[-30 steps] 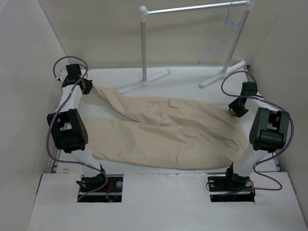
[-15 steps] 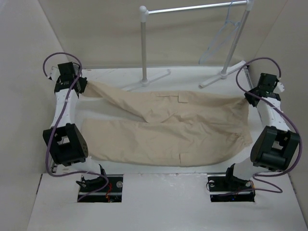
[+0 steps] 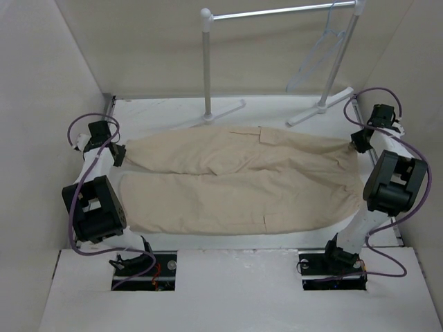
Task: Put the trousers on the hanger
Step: Flatten out the trousers at the center of the board.
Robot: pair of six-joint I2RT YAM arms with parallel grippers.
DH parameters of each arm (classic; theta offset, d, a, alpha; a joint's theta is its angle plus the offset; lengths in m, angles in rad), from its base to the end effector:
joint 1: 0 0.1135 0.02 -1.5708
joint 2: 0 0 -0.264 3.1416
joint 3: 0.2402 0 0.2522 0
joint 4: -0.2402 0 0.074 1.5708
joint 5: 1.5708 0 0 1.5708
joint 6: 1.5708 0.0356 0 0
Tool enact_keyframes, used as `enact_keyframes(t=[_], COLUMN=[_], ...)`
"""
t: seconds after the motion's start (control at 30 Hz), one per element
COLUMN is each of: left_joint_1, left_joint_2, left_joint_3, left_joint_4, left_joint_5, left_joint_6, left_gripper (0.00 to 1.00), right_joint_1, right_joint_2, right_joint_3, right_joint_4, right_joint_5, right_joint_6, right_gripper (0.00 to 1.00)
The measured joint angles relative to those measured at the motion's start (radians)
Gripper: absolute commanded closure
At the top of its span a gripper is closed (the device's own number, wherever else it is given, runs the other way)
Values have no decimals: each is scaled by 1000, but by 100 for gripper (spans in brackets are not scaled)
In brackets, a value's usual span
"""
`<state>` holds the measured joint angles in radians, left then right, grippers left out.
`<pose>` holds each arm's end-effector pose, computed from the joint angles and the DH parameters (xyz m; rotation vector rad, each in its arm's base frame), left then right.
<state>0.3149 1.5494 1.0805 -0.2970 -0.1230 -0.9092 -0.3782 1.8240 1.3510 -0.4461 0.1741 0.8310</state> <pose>0.3208 0.1091 0.2445 -1.3909 1.8749 -0.1535 0.3673 -0.1526 0.2242 1.4636 1.9902 -0.0227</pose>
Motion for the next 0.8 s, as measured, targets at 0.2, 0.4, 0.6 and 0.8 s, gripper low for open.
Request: enact_keyframes(t=[0.2,0.4,0.6,0.8], left_joint_1=[26,34,-35,-131], left_joint_2=[15,-171,-35,356], left_joint_3=[-41,-91,103,252], left_joint_4=[10,9,12,38], left_joint_5=[-10,-69,-61,45], left_joint_6=[16,14,22,21], left_gripper=[52,47,49,50], right_joint_1=[14,154,309,345], right_joint_2=[-32,-322,-500,-622], right_joint_3=[30,-130,-314,-522], right_joint_4=[2,55,82,60], right_joint_5=[2,14,3,-29], right_joint_6=[4,3,6,3], right_gripper=[24,38,84,71])
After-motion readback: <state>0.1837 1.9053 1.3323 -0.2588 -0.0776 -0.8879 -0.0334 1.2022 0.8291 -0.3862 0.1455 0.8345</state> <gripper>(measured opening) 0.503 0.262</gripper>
